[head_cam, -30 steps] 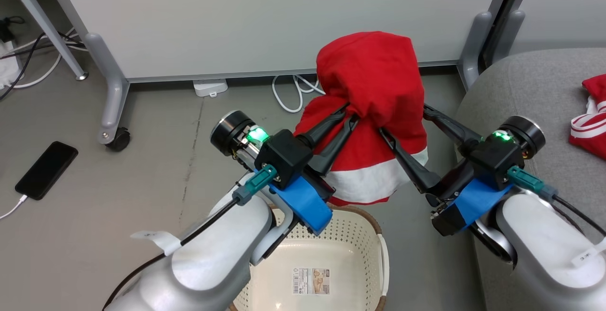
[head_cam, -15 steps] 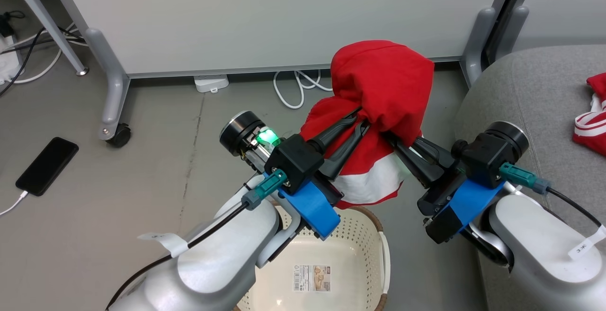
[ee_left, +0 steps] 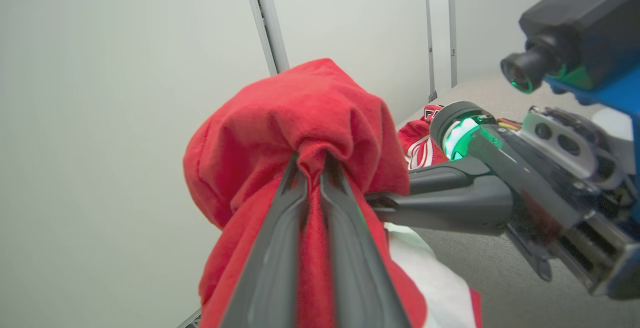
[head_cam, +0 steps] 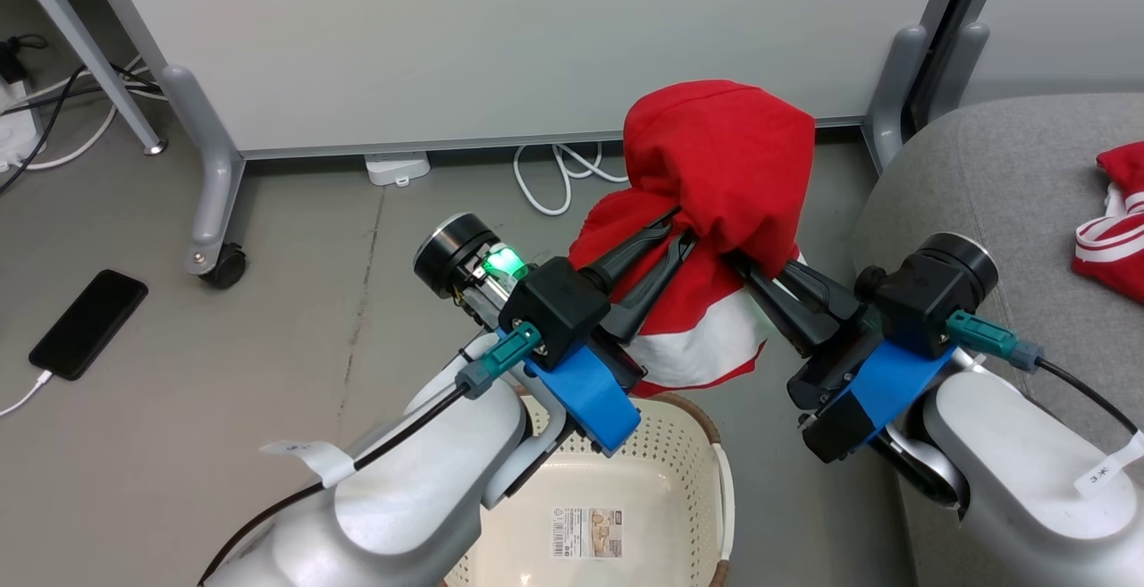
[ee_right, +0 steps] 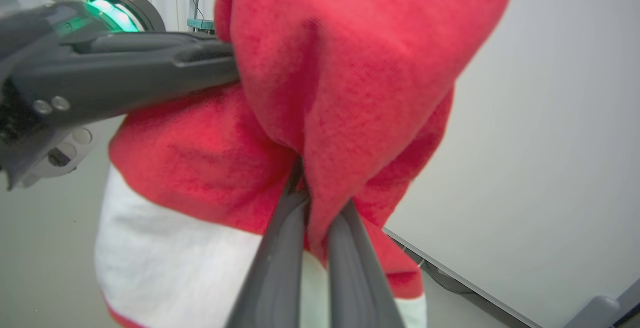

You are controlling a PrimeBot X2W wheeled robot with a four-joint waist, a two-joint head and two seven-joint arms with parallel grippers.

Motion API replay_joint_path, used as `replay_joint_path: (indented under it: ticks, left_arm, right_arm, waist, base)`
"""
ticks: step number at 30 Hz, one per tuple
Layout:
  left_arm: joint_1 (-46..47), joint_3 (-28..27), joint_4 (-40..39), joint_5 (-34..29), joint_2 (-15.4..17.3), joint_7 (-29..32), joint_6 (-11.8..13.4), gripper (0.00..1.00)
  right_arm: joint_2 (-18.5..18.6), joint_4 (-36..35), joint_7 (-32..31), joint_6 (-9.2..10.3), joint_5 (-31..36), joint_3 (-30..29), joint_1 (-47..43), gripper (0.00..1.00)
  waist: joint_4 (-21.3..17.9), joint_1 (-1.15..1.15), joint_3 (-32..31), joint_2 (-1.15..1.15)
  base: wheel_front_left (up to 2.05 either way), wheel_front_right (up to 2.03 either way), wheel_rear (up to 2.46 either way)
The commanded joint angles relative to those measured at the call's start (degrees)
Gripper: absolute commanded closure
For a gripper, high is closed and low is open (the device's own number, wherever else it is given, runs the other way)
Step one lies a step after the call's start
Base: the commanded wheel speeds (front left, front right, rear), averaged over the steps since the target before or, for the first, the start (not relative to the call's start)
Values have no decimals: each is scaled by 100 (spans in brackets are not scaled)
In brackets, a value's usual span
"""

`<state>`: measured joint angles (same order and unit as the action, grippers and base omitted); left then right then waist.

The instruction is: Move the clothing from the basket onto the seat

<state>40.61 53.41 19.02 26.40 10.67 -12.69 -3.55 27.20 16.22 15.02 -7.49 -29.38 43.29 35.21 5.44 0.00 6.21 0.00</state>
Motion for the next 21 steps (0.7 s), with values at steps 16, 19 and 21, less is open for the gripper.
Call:
replay_joint_path:
  ticks: [16, 19, 21]
  left_arm:
    - [1, -30, -56, 11, 87, -98, 173, 0]
    - [2, -32, -66, 11, 109, -101, 196, 0]
    - [9, -34, -82, 4, 122, -105, 212, 0]
  right_arm:
    - [-147, -72, 24, -2, 97, -266, -243, 100]
    - [-177, -80, 24, -1, 103, -368, -314, 100]
    - [-205, -92, 25, -2, 117, -448, -351, 100]
  waist:
    - [-6, 0, -6, 0]
    - [-20, 0, 2, 0]
    - [-39, 0, 21, 0]
  base:
    - [0, 0, 0]
    - [0, 0, 0]
    - [0, 0, 0]
